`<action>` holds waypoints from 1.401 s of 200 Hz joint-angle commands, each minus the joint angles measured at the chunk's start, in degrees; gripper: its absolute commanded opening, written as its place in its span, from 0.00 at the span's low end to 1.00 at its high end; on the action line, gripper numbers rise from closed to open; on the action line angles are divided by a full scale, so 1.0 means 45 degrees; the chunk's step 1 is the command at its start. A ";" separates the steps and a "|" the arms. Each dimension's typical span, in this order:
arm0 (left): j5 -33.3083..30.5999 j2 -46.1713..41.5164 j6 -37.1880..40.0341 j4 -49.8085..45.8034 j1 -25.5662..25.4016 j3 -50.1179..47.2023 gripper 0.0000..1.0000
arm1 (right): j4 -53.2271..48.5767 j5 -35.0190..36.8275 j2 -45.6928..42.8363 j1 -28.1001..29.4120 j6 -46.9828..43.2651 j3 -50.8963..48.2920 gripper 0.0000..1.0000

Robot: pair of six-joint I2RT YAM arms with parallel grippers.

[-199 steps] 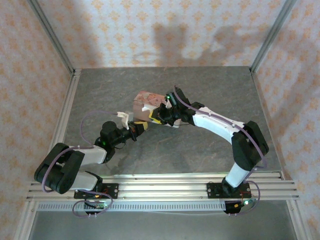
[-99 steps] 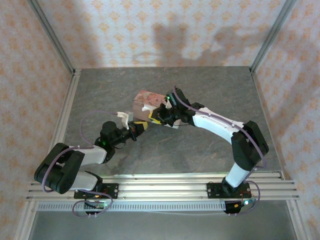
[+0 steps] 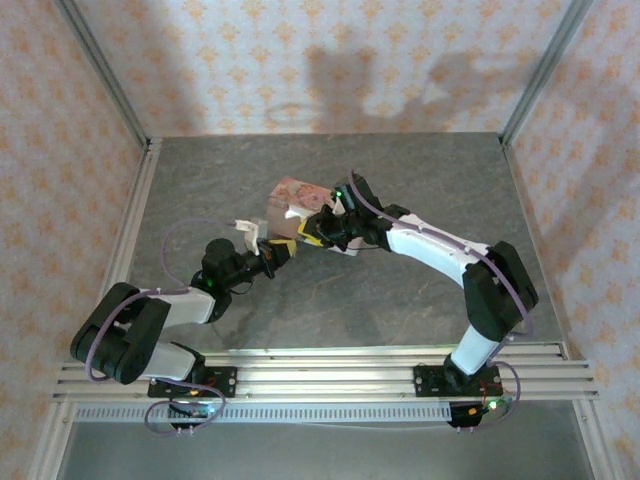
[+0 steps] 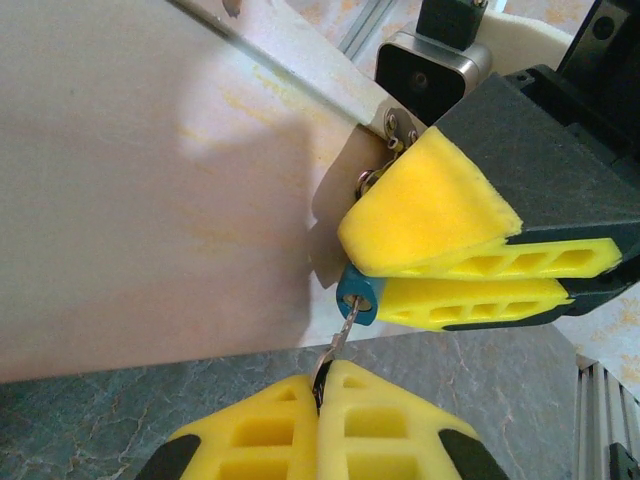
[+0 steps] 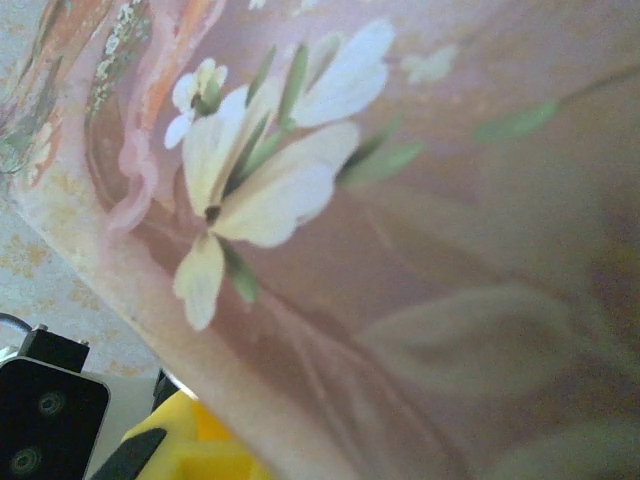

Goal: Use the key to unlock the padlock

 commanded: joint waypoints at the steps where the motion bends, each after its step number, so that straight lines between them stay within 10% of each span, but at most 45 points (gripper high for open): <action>1: 0.0032 0.0100 0.0008 0.0456 -0.0308 0.0548 0.00 | 0.0927 -0.0408 -0.0503 0.0077 -0.0018 -0.0141 0.00; 280: 0.0462 -0.0402 0.1045 -0.2771 -0.0617 0.1507 0.00 | -0.1132 -0.0543 -0.0354 0.0095 -0.1779 0.0426 0.00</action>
